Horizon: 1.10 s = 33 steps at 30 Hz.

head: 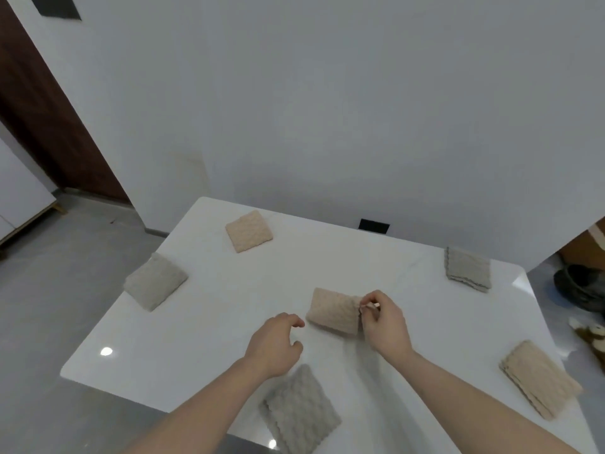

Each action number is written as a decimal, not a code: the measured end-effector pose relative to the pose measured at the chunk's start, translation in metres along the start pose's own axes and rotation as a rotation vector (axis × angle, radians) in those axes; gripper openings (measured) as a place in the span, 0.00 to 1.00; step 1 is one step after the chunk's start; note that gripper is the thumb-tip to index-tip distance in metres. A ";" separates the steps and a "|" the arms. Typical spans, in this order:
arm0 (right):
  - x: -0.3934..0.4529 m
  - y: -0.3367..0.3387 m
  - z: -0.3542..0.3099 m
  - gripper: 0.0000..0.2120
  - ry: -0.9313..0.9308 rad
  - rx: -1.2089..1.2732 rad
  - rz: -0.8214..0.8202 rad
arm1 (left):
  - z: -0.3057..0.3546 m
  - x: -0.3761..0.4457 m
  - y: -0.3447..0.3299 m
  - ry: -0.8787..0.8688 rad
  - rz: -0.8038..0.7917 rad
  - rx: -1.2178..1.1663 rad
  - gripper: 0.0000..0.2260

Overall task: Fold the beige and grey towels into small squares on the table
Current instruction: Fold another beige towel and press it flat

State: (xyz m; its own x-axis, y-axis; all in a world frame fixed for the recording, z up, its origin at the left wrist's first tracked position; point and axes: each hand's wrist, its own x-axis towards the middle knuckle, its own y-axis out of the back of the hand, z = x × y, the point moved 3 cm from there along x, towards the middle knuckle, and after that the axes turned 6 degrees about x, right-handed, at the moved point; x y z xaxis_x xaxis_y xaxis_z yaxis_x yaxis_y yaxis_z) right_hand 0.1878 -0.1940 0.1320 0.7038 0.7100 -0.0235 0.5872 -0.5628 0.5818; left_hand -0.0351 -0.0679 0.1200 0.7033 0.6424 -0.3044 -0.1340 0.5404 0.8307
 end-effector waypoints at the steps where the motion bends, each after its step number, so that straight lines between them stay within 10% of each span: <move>1: -0.004 0.008 -0.011 0.11 0.001 0.059 0.034 | 0.008 0.001 0.002 -0.025 0.009 -0.022 0.21; 11: -0.058 0.065 -0.075 0.09 -0.036 0.409 0.066 | 0.093 -0.017 -0.004 -0.204 0.025 -0.263 0.34; 22: -0.108 0.121 -0.076 0.14 -0.054 0.475 -0.090 | 0.124 -0.047 0.008 -0.285 0.148 -0.315 0.04; 33: -0.150 0.166 -0.056 0.14 -0.031 0.282 -0.100 | 0.116 -0.106 0.046 -0.356 0.261 -0.184 0.08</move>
State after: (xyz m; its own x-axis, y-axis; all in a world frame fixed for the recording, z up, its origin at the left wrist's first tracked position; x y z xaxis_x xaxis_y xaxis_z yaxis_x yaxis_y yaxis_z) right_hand 0.1571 -0.3701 0.2772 0.6463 0.7569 -0.0971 0.7389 -0.5891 0.3271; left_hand -0.0344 -0.1744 0.2443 0.8209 0.5608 0.1081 -0.4365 0.4940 0.7519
